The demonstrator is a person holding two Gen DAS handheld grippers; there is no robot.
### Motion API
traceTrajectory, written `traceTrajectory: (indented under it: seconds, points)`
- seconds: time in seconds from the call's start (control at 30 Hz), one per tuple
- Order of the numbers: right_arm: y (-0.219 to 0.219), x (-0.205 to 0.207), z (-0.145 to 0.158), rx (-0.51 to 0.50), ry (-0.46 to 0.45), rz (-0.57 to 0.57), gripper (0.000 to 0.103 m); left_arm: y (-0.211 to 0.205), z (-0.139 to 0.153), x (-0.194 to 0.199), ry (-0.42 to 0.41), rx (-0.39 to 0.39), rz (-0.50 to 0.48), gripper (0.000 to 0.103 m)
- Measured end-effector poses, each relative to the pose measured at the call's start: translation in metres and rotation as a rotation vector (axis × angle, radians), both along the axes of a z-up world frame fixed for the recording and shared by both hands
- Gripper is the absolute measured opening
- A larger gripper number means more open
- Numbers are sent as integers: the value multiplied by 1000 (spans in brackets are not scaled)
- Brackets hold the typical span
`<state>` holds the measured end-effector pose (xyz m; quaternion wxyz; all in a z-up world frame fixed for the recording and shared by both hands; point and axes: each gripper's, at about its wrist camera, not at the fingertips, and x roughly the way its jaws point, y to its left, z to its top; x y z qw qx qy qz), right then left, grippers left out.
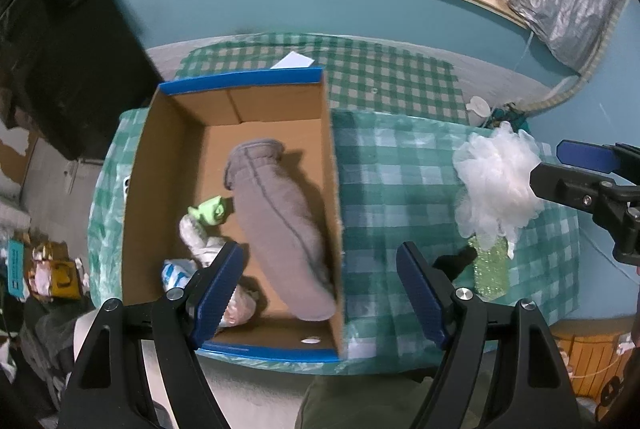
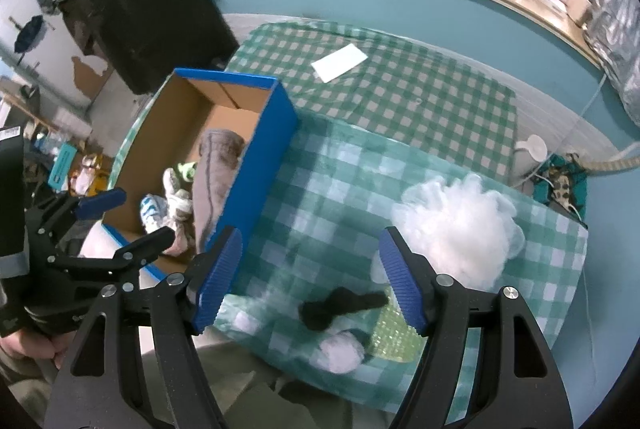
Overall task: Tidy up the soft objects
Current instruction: 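Withdraw both tools from the box back over the remaining items, then lower the left tool to the black sock while the right lowers to the green mesh scrubber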
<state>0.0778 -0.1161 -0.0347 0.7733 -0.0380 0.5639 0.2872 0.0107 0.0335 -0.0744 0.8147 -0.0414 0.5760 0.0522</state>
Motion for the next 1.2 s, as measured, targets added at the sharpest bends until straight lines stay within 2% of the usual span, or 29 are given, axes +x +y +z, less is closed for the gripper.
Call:
traceTrajectory:
  seconds: [0.57, 0.93, 1.2]
  points:
    - [-80, -10, -19, -34, 42, -120, 73, -69, -15, 9, 46, 1, -154, 80]
    - [-119, -19, -42, -57, 81, -184, 73, -99, -47, 17, 127, -21, -226, 81]
    - [-132, -26, -75, -63, 134, -209, 73, -119, -75, 21, 182, -1, -288, 81]
